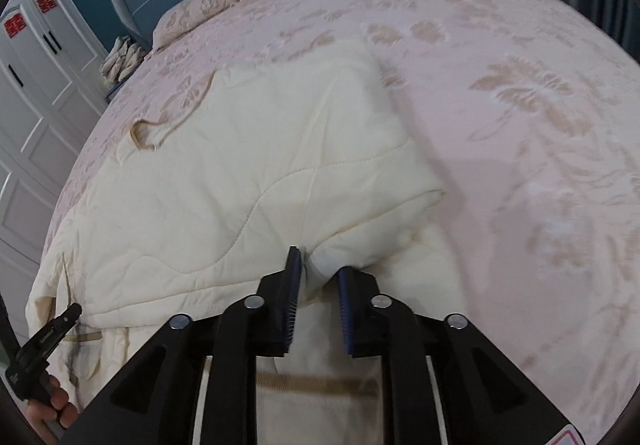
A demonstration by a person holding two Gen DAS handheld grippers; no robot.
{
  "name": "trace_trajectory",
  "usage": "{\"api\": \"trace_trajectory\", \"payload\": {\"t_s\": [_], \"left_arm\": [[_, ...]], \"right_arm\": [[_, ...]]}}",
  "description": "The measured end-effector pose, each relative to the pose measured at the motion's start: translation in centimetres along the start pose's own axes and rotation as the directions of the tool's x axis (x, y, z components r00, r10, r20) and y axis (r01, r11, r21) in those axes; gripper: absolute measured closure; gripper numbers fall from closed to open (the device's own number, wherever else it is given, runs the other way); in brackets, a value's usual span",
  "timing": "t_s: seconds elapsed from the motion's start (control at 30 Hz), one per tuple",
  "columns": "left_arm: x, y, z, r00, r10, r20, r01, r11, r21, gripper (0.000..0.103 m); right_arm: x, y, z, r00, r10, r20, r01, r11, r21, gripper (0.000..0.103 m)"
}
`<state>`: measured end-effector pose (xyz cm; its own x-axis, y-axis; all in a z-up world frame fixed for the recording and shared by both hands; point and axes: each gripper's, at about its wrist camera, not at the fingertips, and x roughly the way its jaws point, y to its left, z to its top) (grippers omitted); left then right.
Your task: Fold large clothes
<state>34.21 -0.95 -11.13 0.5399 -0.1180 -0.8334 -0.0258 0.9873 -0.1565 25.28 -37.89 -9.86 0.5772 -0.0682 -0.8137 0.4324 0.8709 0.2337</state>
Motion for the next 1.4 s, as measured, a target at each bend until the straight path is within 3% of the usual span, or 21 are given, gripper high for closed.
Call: {"api": "trace_trajectory", "payload": {"t_s": [0.03, 0.1, 0.2, 0.43, 0.57, 0.8, 1.1, 1.4], "left_arm": [[-0.8, 0.3, 0.0, 1.000, 0.010, 0.010, -0.010, 1.000, -0.012, 0.072], [-3.4, 1.4, 0.4, 0.997, 0.038, 0.061, -0.036, 0.998, -0.042, 0.073], [-5.8, 0.8, 0.8, 0.992, 0.055, 0.115, -0.050, 0.998, -0.047, 0.073], [-2.2, -4.2, 0.4, 0.996, 0.081, 0.040, -0.083, 0.994, 0.077, 0.072], [0.3, -4.4, -0.9, 0.993, 0.115, -0.006, -0.114, 0.989, 0.089, 0.072], [1.7, -5.5, -2.0, 0.983, 0.177, 0.047, -0.183, 0.969, 0.168, 0.072], [2.0, -6.3, -3.1, 0.969, 0.220, 0.115, -0.240, 0.950, 0.202, 0.073], [2.0, -6.4, -3.5, 0.964, 0.227, 0.140, -0.253, 0.945, 0.207, 0.073]], "right_arm": [[-1.0, 0.0, -0.1, 0.999, -0.032, 0.028, 0.033, 0.999, -0.017, 0.086], [-2.8, 0.4, -0.2, 0.990, -0.101, 0.102, 0.107, 0.993, -0.054, 0.082], [-3.7, 1.6, 0.3, 0.977, -0.138, 0.163, 0.156, 0.982, -0.103, 0.081], [1.6, 2.1, 0.0, 0.975, -0.213, 0.062, 0.220, 0.964, -0.150, 0.093], [3.3, 1.2, -1.1, 0.979, -0.202, 0.015, 0.203, 0.970, -0.134, 0.094], [4.4, 1.4, -2.3, 0.974, -0.222, 0.043, 0.227, 0.960, -0.167, 0.094], [4.8, 1.8, -3.0, 0.966, -0.243, 0.084, 0.254, 0.949, -0.185, 0.093], [4.8, 1.5, -3.1, 0.970, -0.220, 0.098, 0.235, 0.957, -0.172, 0.091]]}}
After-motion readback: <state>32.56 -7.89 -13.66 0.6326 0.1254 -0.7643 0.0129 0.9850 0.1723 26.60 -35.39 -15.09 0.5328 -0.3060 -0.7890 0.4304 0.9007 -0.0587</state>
